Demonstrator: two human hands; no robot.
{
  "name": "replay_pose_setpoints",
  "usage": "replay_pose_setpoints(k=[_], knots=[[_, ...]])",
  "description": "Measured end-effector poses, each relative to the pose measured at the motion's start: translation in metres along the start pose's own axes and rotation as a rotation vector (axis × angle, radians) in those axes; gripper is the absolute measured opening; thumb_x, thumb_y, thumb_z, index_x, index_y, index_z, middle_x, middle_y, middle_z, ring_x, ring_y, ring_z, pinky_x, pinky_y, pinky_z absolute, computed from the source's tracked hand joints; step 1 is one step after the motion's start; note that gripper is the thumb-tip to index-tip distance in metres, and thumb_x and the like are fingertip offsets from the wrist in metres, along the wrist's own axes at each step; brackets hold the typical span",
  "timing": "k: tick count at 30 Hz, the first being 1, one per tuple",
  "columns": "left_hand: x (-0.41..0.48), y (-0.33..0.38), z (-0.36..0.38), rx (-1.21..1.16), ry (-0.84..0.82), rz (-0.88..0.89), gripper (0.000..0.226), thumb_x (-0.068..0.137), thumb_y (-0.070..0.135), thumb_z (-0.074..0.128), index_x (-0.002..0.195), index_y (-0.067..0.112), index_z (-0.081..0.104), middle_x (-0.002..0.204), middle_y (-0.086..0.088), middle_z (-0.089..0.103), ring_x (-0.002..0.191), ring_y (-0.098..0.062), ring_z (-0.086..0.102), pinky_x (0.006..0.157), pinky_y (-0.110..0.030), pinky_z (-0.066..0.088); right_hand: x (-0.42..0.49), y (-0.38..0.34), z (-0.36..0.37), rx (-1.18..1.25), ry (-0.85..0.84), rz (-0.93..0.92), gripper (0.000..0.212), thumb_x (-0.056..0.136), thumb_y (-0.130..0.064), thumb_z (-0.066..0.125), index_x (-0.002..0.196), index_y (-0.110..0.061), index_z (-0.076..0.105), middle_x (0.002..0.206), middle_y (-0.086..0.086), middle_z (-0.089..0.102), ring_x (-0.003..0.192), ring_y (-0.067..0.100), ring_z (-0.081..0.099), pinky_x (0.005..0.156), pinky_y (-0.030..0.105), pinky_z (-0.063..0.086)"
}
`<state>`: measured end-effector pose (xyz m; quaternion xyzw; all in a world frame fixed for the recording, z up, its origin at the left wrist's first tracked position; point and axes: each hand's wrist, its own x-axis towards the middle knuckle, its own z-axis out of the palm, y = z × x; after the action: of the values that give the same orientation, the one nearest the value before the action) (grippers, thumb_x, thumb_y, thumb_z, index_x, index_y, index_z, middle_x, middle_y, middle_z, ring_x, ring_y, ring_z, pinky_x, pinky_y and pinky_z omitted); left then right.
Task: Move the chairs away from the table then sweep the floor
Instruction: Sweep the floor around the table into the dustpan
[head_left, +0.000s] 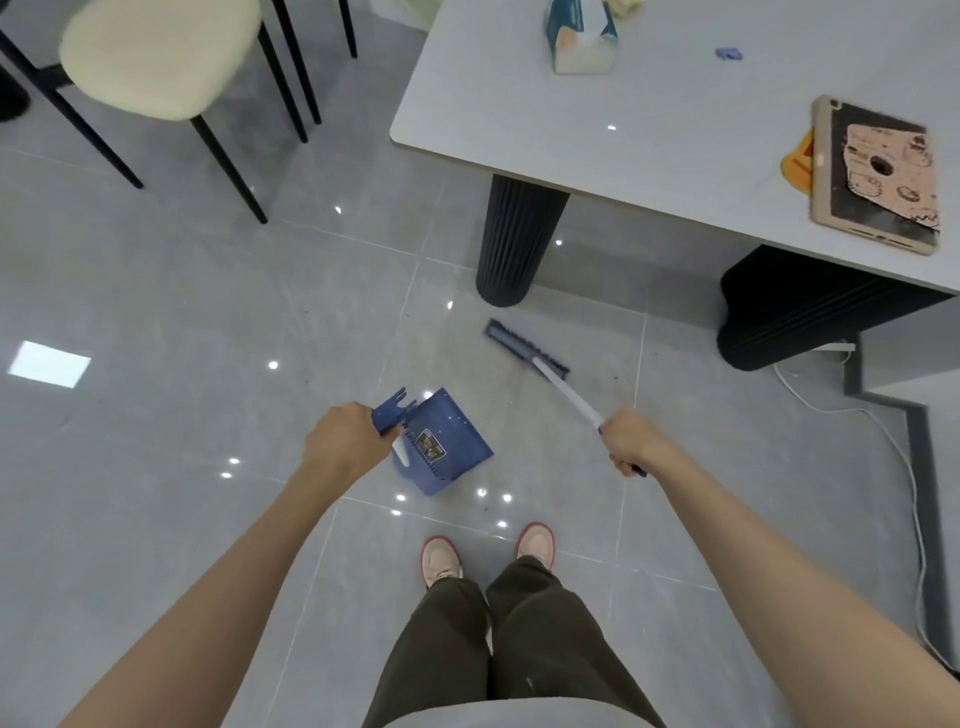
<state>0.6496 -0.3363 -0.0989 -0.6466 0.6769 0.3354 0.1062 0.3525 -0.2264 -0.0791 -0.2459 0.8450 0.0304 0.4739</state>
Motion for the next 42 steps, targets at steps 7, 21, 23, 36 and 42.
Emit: replay_pose_setpoints(k=[7, 21, 23, 36, 42], knots=[[0.002, 0.020, 0.007, 0.027, 0.011, 0.012, 0.032, 0.089, 0.033, 0.060, 0.070, 0.007, 0.058, 0.062, -0.004, 0.055, 0.062, -0.024, 0.056, 0.056, -0.024, 0.041, -0.008, 0.043, 0.048, -0.054, -0.115, 0.070, 0.030, 0.096, -0.002, 0.035, 0.071, 0.000, 0.052, 0.057, 0.017, 0.054, 0.039, 0.022, 0.050, 0.038, 0.022, 0.040], [-0.017, 0.019, 0.010, -0.034, 0.052, -0.019, 0.036, 0.089, 0.032, 0.061, 0.061, 0.010, 0.052, 0.056, -0.003, 0.052, 0.056, -0.022, 0.054, 0.047, -0.022, 0.037, -0.060, 0.011, -0.017, 0.238, -0.299, 0.014, 0.038, 0.093, -0.010, 0.036, 0.119, 0.010, 0.055, 0.060, 0.006, 0.037, 0.042, 0.011, 0.023, 0.034, 0.013, 0.019], [-0.026, 0.011, 0.012, -0.039, 0.067, -0.047, 0.037, 0.090, 0.031, 0.060, 0.060, 0.011, 0.051, 0.055, -0.002, 0.050, 0.055, -0.021, 0.052, 0.043, -0.020, 0.032, -0.056, 0.003, -0.009, 0.200, -0.262, -0.046, 0.044, 0.097, -0.013, 0.034, 0.133, 0.011, 0.043, 0.061, 0.008, 0.038, 0.045, 0.013, 0.026, 0.034, 0.013, 0.022], [-0.052, -0.017, 0.021, -0.126, 0.120, -0.159, 0.037, 0.088, 0.027, 0.060, 0.056, 0.013, 0.047, 0.055, -0.002, 0.050, 0.059, -0.025, 0.053, 0.044, -0.022, 0.031, -0.020, 0.044, 0.074, -0.230, -0.141, -0.144, 0.026, 0.102, -0.016, 0.030, 0.105, -0.004, 0.053, 0.069, 0.009, 0.051, 0.050, 0.019, 0.049, 0.040, 0.023, 0.038], [-0.044, -0.002, 0.014, -0.101, 0.117, -0.136, 0.027, 0.087, 0.029, 0.062, 0.073, 0.007, 0.056, 0.070, -0.010, 0.059, 0.065, -0.027, 0.056, 0.057, -0.027, 0.041, -0.042, 0.057, 0.039, 0.121, -0.349, -0.009, 0.033, 0.097, -0.016, 0.038, 0.110, 0.008, 0.057, 0.058, 0.006, 0.041, 0.035, 0.009, 0.028, 0.033, 0.016, 0.023]])
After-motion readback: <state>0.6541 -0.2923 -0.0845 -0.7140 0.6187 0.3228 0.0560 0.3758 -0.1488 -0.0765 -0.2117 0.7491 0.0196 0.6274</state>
